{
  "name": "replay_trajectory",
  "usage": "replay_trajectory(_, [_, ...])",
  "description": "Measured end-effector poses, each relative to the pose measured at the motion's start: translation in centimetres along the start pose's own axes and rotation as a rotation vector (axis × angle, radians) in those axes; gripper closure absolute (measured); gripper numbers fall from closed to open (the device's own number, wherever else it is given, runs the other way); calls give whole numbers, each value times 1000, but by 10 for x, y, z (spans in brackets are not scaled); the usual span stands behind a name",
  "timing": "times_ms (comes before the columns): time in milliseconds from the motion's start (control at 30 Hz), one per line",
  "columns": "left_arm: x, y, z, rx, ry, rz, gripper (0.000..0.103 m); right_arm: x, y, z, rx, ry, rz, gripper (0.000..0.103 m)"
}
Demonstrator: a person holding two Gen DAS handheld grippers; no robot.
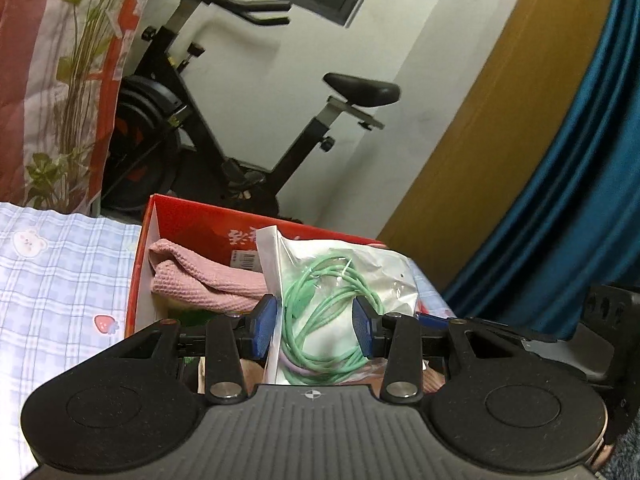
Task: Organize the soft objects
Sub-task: 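Lift the cable bag with both grippers and carry it over the box, then open both grippers to drop the cable bag into the box, then move both grippers down to the black dotted gloves beside the box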
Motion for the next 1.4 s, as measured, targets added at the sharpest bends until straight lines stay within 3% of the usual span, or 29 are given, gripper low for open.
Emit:
replay_trajectory(67, [1, -1, -12, 14, -4, -7, 53, -5, -1, -13, 22, 17, 6, 64])
replay_trajectory(233, [5, 8, -37, 71, -29, -12, 53, -19, 5, -37, 68, 56, 27, 64])
replay_trajectory(500, [13, 17, -49, 119, -90, -57, 53, -42, 26, -58, 120, 80, -48, 63])
replay_trajectory(733, [12, 11, -27, 81, -142, -136, 21, -44, 30, -59, 111, 190, 6, 52])
replay_trajectory(1033, [5, 7, 17, 7, -220, -227, 14, -42, 30, -27, 51, 245, 58, 47])
replay_trajectory(1133, [6, 9, 38, -24, -271, -245, 6, -37, 29, -9, 14, 252, 74, 46])
replay_trajectory(1200, [8, 12, 51, -41, -285, -244, 4, -33, 31, 2, -10, 255, 80, 40])
replay_trajectory(1367, [18, 22, 77, -67, -321, -217, 0, -21, 41, 31, -71, 232, 94, 7])
replay_trajectory(1400, [19, 24, 81, -77, -339, -219, 0, -19, 43, 36, -86, 234, 96, 5])
Point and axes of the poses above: each gripper's, at about its wrist camera, not at the fingertips, and z roughly against the way its jaws point, x to its left, y to its underside, the point moved 9 cm from there along -z, roughly the way its jaws point
